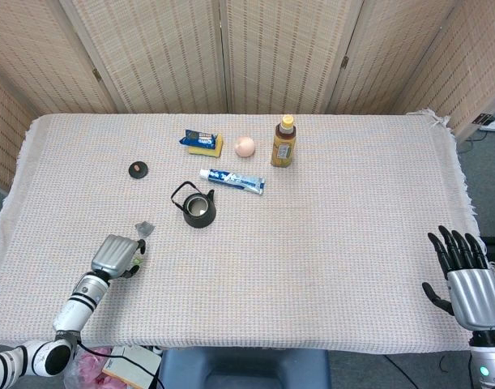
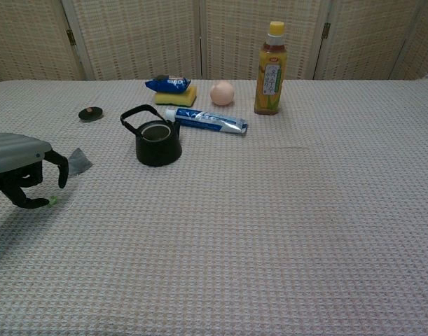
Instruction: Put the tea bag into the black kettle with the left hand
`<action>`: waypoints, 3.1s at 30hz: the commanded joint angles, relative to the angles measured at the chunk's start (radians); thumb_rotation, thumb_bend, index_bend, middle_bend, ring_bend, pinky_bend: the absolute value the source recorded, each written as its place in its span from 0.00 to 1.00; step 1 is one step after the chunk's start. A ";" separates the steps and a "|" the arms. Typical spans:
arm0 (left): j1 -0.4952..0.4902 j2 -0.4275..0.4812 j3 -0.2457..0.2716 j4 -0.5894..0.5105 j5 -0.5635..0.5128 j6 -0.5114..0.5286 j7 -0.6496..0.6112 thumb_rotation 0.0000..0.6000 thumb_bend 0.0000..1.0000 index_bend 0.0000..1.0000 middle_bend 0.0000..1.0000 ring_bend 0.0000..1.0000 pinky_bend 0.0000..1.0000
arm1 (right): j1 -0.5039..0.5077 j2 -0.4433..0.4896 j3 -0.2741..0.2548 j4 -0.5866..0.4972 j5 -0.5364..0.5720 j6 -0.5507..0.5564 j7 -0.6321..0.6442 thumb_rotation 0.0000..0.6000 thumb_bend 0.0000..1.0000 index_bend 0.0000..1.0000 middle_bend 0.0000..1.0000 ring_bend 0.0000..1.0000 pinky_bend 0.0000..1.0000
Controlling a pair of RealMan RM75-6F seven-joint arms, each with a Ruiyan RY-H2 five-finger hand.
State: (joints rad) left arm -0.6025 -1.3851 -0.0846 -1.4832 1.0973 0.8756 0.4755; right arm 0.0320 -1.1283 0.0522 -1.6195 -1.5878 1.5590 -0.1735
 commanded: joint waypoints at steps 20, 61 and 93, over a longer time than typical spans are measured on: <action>-0.018 -0.035 0.028 0.079 0.019 -0.022 -0.095 1.00 0.36 0.47 1.00 1.00 1.00 | 0.003 -0.004 0.001 0.000 0.009 -0.003 -0.008 1.00 0.18 0.00 0.00 0.00 0.00; -0.026 -0.042 0.046 0.154 0.063 -0.050 -0.205 1.00 0.36 0.55 1.00 1.00 1.00 | 0.015 -0.013 0.002 -0.003 0.031 -0.026 -0.035 1.00 0.18 0.00 0.00 0.00 0.00; -0.123 0.377 -0.074 -0.498 -0.243 0.117 0.180 1.00 0.36 0.55 1.00 1.00 1.00 | 0.004 0.026 0.021 -0.008 0.050 0.004 0.071 1.00 0.18 0.00 0.00 0.00 0.00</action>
State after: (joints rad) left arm -0.6945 -1.0443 -0.1363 -1.9390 0.8960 0.9860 0.6213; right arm 0.0375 -1.1065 0.0688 -1.6271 -1.5432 1.5609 -0.1092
